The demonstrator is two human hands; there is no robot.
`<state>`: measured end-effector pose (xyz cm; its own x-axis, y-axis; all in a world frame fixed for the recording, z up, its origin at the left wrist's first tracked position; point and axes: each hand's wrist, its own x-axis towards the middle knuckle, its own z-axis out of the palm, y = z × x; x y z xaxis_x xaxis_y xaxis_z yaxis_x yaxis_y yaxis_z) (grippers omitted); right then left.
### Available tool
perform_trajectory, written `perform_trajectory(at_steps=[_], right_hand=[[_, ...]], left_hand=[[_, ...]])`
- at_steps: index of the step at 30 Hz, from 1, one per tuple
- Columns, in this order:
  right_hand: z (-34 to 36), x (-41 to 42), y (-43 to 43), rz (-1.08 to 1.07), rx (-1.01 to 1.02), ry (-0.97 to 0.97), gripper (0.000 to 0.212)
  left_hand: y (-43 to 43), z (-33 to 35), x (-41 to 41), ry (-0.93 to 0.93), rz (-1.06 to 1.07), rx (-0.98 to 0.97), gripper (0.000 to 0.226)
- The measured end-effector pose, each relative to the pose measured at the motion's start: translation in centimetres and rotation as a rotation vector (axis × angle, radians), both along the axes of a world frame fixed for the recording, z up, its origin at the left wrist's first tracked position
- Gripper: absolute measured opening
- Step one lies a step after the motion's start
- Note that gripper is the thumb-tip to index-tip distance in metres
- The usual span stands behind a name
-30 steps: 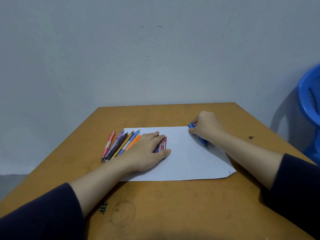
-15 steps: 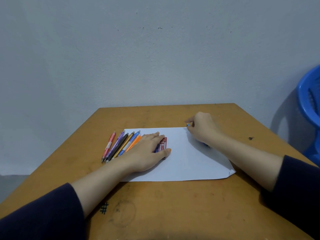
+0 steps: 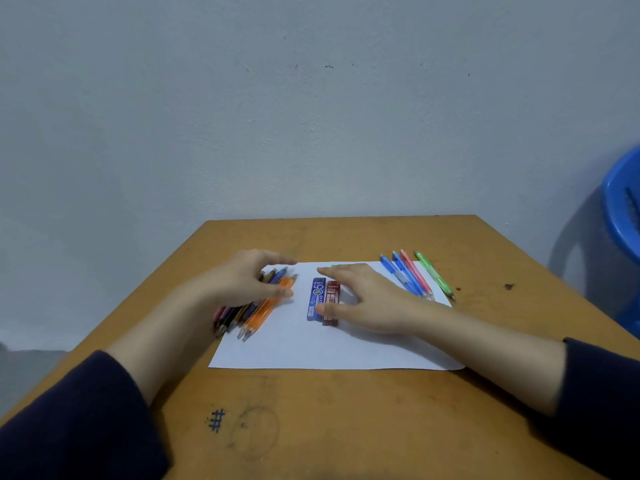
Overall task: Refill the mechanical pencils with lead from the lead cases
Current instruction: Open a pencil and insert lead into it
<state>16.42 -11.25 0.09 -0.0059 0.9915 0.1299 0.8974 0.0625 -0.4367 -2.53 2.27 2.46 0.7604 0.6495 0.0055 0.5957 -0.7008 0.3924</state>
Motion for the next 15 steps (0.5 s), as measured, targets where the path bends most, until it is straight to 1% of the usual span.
perform_trajectory(at_steps=[2,4,5,8,12,15], right_hand=[[-0.2,-0.2,-0.1,0.021,-0.038,-0.034,0.073],[-0.3,-0.4,-0.2,0.033,-0.093,-0.082,0.075],[-0.3,-0.4,-0.2,0.040,-0.116,-0.122,0.075],[-0.4,-0.6,-0.3,0.057,-0.145,-0.214,0.073],[-0.3,-0.7,-0.3,0.053,-0.157,-0.213,0.073],[-0.2,-0.7,-0.3,0.054,-0.167,-0.213,0.072]], left_hand=[[0.7,-0.1,-0.4,0.077,-0.044,-0.064,0.078],[1.1,-0.1,-0.5,0.110,-0.094,-0.092,0.101],[1.3,0.1,-0.6,0.123,-0.118,-0.101,0.108],[1.9,1.0,-0.9,0.186,-0.198,-0.132,0.109],[3.0,1.7,-0.8,0.304,-0.293,-0.109,0.110],[3.1,1.7,0.2,0.377,-0.312,-0.064,0.117]])
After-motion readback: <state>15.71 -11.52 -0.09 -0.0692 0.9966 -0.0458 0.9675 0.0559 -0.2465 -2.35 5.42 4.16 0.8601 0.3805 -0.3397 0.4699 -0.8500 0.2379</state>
